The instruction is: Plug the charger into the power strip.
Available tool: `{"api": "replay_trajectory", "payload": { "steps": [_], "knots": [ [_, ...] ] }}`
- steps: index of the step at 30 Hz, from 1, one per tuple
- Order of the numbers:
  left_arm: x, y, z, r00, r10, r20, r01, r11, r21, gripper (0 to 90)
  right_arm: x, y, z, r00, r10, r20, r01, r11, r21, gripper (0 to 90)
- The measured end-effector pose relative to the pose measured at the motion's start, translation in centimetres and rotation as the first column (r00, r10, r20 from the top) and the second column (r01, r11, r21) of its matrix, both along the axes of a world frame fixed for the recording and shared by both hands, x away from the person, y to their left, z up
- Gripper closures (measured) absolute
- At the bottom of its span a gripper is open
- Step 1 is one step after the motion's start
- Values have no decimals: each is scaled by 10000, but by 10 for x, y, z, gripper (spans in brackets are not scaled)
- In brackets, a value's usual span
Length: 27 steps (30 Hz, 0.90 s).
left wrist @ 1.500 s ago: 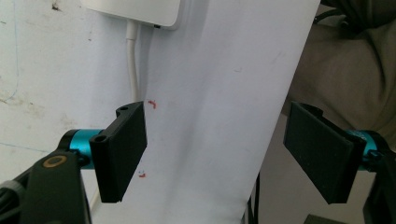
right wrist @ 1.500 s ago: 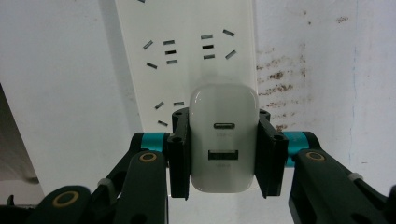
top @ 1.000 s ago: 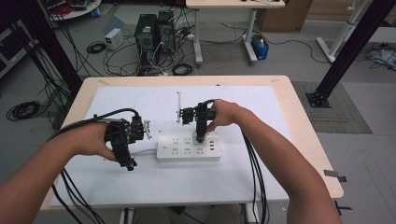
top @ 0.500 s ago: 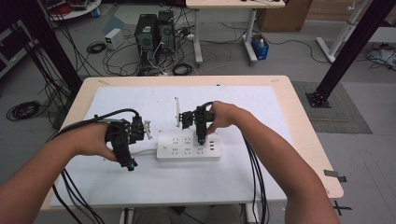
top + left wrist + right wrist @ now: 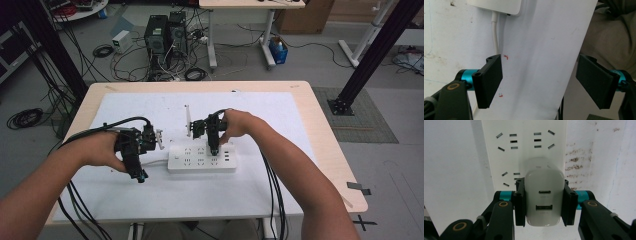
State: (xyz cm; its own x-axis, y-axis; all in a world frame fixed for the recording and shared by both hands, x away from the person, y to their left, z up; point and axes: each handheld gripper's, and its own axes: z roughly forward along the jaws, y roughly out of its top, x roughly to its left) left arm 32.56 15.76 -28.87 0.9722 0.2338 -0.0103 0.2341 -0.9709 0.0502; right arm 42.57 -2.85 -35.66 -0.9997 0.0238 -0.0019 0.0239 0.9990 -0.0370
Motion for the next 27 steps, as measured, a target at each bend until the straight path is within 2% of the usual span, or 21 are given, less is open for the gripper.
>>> {"api": "replay_trajectory", "payload": {
  "steps": [4, 5, 8, 12, 14, 16, 17, 19, 21, 27],
  "knots": [
    [1, 0, -1, 10000, -33, -10, 33, 10000, -28, 216, -1, 2, -1, 10000, 74, 37, -74, 9998, -189, 629],
    [1, 1, -1, 10000, 2, -17, -2, 10000, -36, 216, -1, 2, -2, 9999, 128, 101, -127, 9999, -111, 629],
    [2, 1, -1, 10000, -10, 9, 10, 10000, -5, 217, -2, 3, -2, 10000, 14, 92, -13, 9998, -179, 629],
    [3, 0, -2, 10000, -44, -31, 44, 10000, 10, 217, -3, 4, -3, 9995, 246, 203, -241, 9995, -211, 629],
    [2, -2, -2, 10000, -79, -18, 79, 10000, -11, 216, -4, 3, -3, 9998, 55, 211, -53, 9999, -125, 629],
    [2, -3, -2, 10000, -81, -29, 81, 10000, -42, 216, -3, 1, -4, 9994, 245, 238, -244, 9997, -52, 629],
    [2, -3, -2, 10000, -68, -12, 68, 10000, -34, 216, -4, 0, -4, 9998, 34, 187, -35, 10000, 22, 629],
    [2, -3, -2, 10000, -79, -19, 79, 10000, -20, 217, -2, -2, -4, 9999, 45, 150, -47, 9999, 146, 629],
    [2, -2, -3, 10000, -75, -17, 75, 10000, -3, 216, -2, -3, -4, 9999, -79, 81, 78, 9999, 130, 629],
    [3, -2, -3, 9999, -97, -32, 97, 9999, 52, 217, -4, 3, -6, 9996, 103, 249, -100, 9999, -88, 629]
  ]
}}
